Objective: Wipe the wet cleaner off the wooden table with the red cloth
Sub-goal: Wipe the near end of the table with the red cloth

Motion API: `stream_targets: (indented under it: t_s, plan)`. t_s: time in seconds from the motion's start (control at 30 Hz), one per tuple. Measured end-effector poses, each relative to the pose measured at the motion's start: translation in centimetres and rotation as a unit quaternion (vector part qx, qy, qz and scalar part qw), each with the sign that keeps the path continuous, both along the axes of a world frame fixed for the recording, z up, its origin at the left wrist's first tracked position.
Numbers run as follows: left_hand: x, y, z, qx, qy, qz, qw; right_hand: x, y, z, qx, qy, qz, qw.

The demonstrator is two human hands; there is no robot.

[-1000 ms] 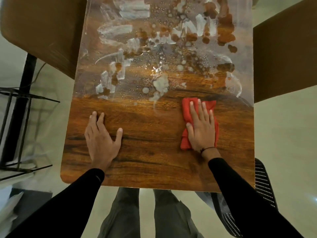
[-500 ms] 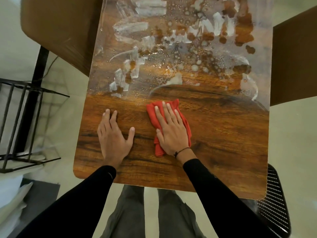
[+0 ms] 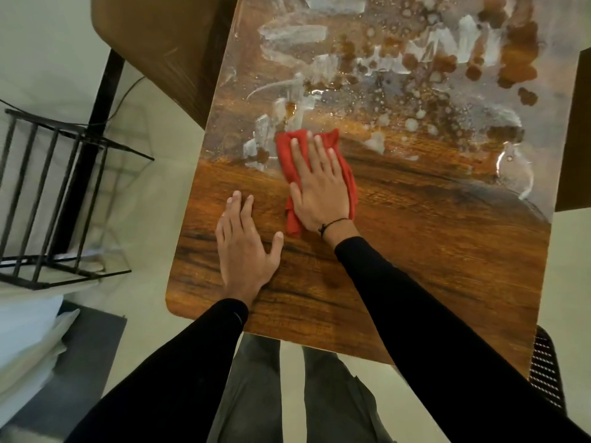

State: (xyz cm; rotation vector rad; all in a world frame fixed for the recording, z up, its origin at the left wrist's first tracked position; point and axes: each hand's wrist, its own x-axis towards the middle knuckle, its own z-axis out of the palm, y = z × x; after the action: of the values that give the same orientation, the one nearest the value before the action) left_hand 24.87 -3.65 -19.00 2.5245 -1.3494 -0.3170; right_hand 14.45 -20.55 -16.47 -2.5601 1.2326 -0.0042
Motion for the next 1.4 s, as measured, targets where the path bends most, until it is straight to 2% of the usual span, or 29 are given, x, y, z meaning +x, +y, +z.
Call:
stream_targets:
  t_s: [0.1,0.17,0.3,0.4,0.47,0.53,0.63,0.8,0.97,1.1,1.27,1.4]
  plan:
    - [0.0,-0.1,0.1,0.000,0.005,-0.003,1.000,-1.3,1.5,-0.3,0.002,0.002,0.114,0.993]
    - [0.3,-0.2,0.3,0.005,0.011,-0.005,1.000,-3.4,1.9,-0.5,0.008,0.010,0.157,0.988]
    - [1.0,-0.2,0.7,0.009,0.029,-0.021,0.999,-5.8,1.0,-0.1,0.019,0.018,0.077,0.997]
    - [3.9,-0.5,0.8,-0.004,0.011,-0.043,0.999,-3.0,-0.6,0.2,0.002,0.028,-0.012,1.000]
    - [6.7,-0.7,0.6,0.004,0.001,0.003,1.000,0.4,-1.3,0.3,-0.005,0.024,-0.028,0.999]
    - [8.4,-0.9,0.2,0.022,0.002,0.058,0.998,3.6,-1.5,0.3,-0.009,0.013,0.007,1.000]
    - [8.2,-0.9,-0.4,0.031,-0.003,0.088,0.996,6.1,-0.2,-0.2,-0.011,-0.005,0.090,0.996]
    - [8.2,-0.6,-0.5,0.027,0.004,0.102,0.994,2.6,2.4,-0.6,0.000,-0.003,0.214,0.977]
    - [8.4,-0.9,-0.2,0.035,0.027,0.102,0.994,1.4,-0.2,-0.4,0.009,0.011,0.111,0.994]
    - [8.5,-1.1,0.1,0.043,0.042,0.111,0.992,6.4,-3.4,-0.3,-0.014,0.015,0.059,0.998]
    - [8.7,-0.8,0.2,0.036,0.066,0.109,0.991,12.6,-2.1,-0.5,-0.015,0.003,0.156,0.988]
    - [8.9,-0.5,0.3,0.031,0.084,0.100,0.991,10.2,-0.9,-0.8,0.008,-0.002,0.297,0.955]
